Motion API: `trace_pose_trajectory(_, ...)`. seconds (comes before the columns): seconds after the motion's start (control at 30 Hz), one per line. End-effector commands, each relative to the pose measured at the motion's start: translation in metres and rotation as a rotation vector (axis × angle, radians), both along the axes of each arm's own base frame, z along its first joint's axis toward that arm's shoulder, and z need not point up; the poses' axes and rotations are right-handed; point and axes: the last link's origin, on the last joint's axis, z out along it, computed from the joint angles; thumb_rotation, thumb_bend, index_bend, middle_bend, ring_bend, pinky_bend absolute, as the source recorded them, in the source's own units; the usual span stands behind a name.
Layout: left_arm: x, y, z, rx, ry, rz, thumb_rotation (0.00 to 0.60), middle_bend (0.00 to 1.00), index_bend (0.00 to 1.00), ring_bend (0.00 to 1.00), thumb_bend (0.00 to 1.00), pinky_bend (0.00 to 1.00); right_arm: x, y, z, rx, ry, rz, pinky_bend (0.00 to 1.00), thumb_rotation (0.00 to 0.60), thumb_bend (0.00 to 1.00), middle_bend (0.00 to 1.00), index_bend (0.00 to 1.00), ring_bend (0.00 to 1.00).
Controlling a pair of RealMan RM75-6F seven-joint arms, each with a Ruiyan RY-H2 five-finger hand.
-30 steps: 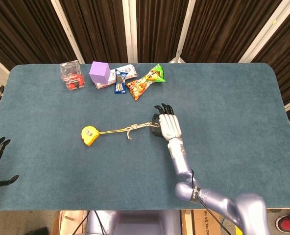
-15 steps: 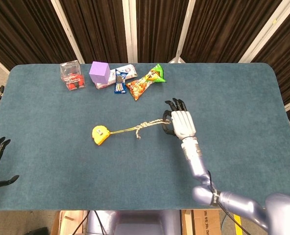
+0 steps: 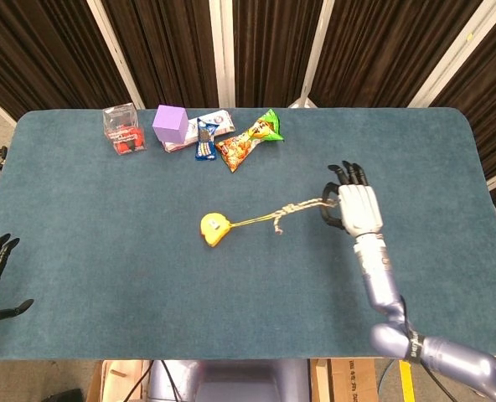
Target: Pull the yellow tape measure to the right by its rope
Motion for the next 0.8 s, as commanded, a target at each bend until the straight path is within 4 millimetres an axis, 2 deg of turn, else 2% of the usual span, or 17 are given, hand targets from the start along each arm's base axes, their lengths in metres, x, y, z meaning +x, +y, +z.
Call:
trace_pose_trajectory(0.03,0.001,0.0,0.0,-0.001,0.002,-0.003,0.6,0.0,0.0,0.0,0.0,0.0,-0.017,0.001,0.017,-0.027,0.014,-0.036,0.0,0.6,0.57,0.19,0.67,0.0)
trace_pose_trajectory(0.23,0.002,0.0,-0.001,-0.002,0.005,-0.013,0.6,0.0,0.0,0.0,0.0,0.0,-0.052,0.0,0.05,-0.091,0.055,-0.112,0.0,0.6,0.57,0.19,0.67,0.0)
trace_pose_trajectory(0.57,0.004,0.0,-0.002,-0.001,0.007,-0.022,0.6,0.0,0.0,0.0,0.0,0.0,-0.115,-0.005,0.123,-0.24,0.09,-0.268,0.0,0.6,0.57,0.19,0.67,0.0)
trace_pose_trajectory(0.8,0.005,-0.001,-0.002,0.005,0.011,-0.031,0.6,0.0,0.0,0.0,0.0,0.0,-0.147,-0.003,0.163,-0.327,0.092,-0.364,0.0,0.6,0.57,0.19,0.67,0.0)
